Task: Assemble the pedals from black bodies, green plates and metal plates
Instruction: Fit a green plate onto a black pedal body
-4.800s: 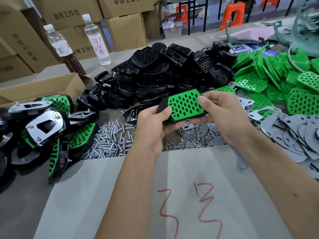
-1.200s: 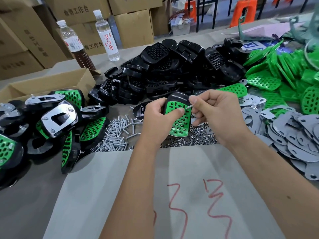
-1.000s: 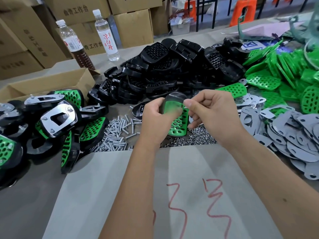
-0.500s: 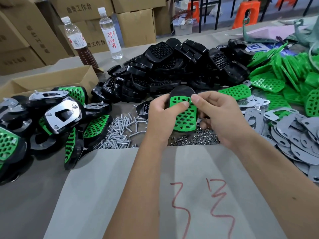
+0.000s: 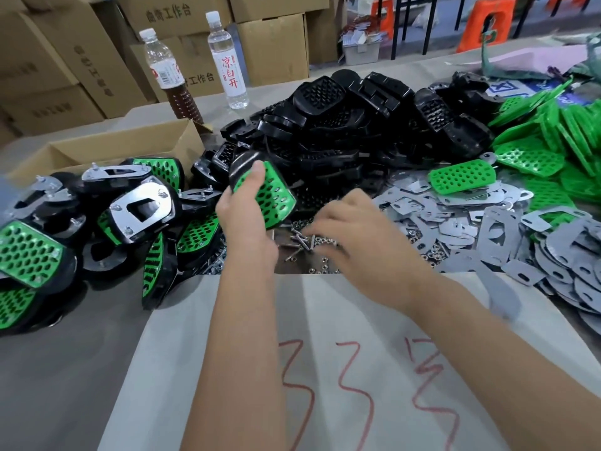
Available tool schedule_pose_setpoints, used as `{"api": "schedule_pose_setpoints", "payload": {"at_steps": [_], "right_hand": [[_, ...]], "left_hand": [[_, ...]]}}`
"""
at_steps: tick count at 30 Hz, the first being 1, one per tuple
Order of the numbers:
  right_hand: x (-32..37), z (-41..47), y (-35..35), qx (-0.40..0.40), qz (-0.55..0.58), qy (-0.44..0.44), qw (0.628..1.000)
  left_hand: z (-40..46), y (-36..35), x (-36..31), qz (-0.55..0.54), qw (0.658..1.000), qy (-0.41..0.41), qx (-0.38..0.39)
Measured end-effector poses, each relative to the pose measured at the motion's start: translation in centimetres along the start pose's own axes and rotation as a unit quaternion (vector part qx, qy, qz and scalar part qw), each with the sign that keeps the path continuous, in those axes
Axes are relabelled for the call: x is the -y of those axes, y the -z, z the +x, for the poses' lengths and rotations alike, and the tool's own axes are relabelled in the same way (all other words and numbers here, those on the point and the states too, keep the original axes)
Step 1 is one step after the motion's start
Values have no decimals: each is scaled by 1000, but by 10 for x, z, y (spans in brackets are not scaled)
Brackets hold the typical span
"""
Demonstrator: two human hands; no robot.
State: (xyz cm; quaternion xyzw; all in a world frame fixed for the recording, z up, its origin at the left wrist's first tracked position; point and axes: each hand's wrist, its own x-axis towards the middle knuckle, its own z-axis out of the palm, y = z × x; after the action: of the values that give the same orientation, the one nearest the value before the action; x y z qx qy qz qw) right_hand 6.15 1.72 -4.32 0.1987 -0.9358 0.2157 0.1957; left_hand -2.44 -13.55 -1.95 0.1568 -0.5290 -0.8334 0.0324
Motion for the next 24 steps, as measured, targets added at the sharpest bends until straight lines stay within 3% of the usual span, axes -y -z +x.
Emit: {"api": "schedule_pose_setpoints", "payload": {"at_steps": [4, 7, 11, 13, 15, 19, 24], "right_hand": [[10, 11, -9, 122, -51, 1, 991], [9, 10, -4, 86, 11, -12, 996], [9, 7, -2, 76, 0, -40, 996], [8, 6, -3, 28, -6, -54, 998], [7, 3, 1, -61, 69, -100, 991], [-6, -4, 16, -248, 188, -157, 937], [-22, -7, 33, -332, 253, -179, 891]], "left_hand": [[1, 4, -3, -6, 999, 12, -48], [1, 3, -2, 9, 999, 22, -40], [-4, -1, 4, 13, 1000, 23, 9], [-7, -4, 5, 21, 999, 22, 35], [-10, -7, 5, 24, 997, 9, 76], [-16, -14, 12, 106, 975, -44, 190], [-28, -28, 28, 192, 935, -109, 276]]}}
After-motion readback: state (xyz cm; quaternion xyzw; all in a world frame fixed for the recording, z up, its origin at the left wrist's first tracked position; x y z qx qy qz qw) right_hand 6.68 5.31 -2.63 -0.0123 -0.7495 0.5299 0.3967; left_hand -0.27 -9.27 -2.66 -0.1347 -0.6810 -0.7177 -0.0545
